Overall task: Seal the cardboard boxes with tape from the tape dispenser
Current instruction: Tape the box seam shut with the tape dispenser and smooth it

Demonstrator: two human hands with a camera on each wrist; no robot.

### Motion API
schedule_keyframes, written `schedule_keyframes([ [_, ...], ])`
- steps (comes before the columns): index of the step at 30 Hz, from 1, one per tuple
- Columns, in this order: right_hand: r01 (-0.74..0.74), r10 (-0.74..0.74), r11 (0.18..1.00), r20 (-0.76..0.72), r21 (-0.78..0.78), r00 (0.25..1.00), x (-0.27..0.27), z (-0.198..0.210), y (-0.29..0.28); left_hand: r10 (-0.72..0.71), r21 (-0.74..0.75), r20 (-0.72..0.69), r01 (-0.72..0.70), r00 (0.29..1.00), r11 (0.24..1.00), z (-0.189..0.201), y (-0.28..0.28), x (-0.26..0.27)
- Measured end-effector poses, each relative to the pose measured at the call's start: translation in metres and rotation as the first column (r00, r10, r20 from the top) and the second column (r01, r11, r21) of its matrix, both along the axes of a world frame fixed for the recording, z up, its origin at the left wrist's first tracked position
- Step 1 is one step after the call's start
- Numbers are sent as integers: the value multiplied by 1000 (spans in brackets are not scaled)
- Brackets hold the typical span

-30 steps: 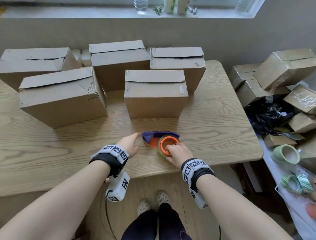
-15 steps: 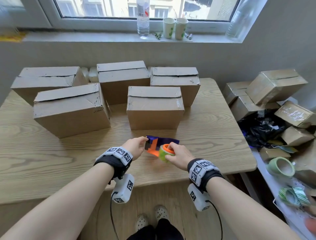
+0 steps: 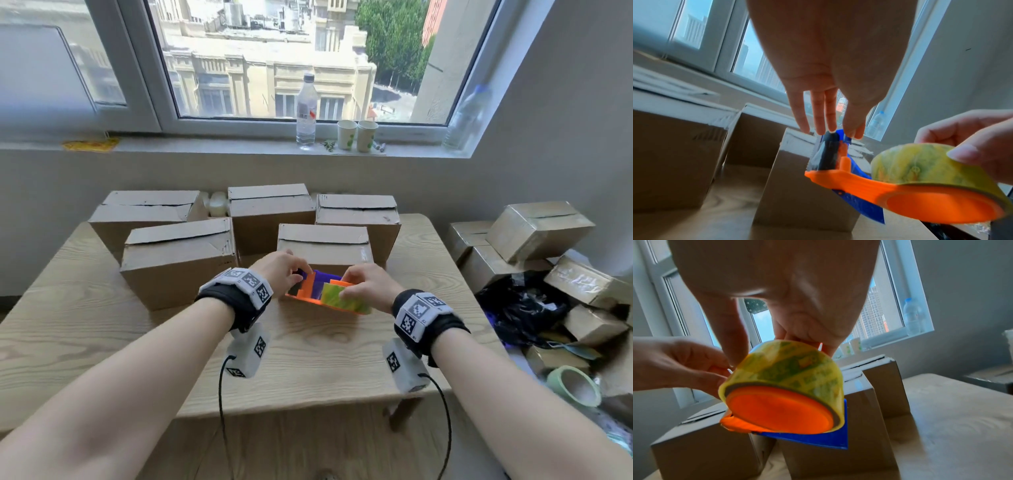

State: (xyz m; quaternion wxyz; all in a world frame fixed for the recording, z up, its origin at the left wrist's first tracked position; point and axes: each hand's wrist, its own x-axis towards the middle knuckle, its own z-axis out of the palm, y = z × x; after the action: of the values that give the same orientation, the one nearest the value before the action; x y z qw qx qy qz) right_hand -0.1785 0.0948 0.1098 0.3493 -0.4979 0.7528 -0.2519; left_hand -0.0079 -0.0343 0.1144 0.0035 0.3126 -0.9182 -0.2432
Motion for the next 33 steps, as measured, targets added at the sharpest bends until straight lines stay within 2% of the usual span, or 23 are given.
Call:
schedule_keyframes([
  [4,-20,20,1000,6,-18,1000,-7,19,-15,10,-49,2,-9,1000,999,14,-10,-4],
  [11,-62,60,998,-85,-26,995,-30,45,-45,32,-77,18,-30,999,997,38,-34,-24],
  [15,-90,92,996,-148,16,985,-42,57,-63,7,-60,47,-4,999,998,50,-44,-38],
  [18,-100,106,994,-252,36,962,-56,63,-76,-15,-11,33,15,999,1000,64,-49,-56],
  [20,-95,100,995,-251,33,963,-70,65,-85,-11,-18,43,12,999,1000,73,-55,-69],
  [28,-94,84,995,-189,-43,978,-116,66,-114,117,150,-45,-109,992,983,84,-87,-88],
  [33,-95,85,994,-159,-56,984,-132,61,-123,316,210,-135,-285,939,935,74,-98,-90],
])
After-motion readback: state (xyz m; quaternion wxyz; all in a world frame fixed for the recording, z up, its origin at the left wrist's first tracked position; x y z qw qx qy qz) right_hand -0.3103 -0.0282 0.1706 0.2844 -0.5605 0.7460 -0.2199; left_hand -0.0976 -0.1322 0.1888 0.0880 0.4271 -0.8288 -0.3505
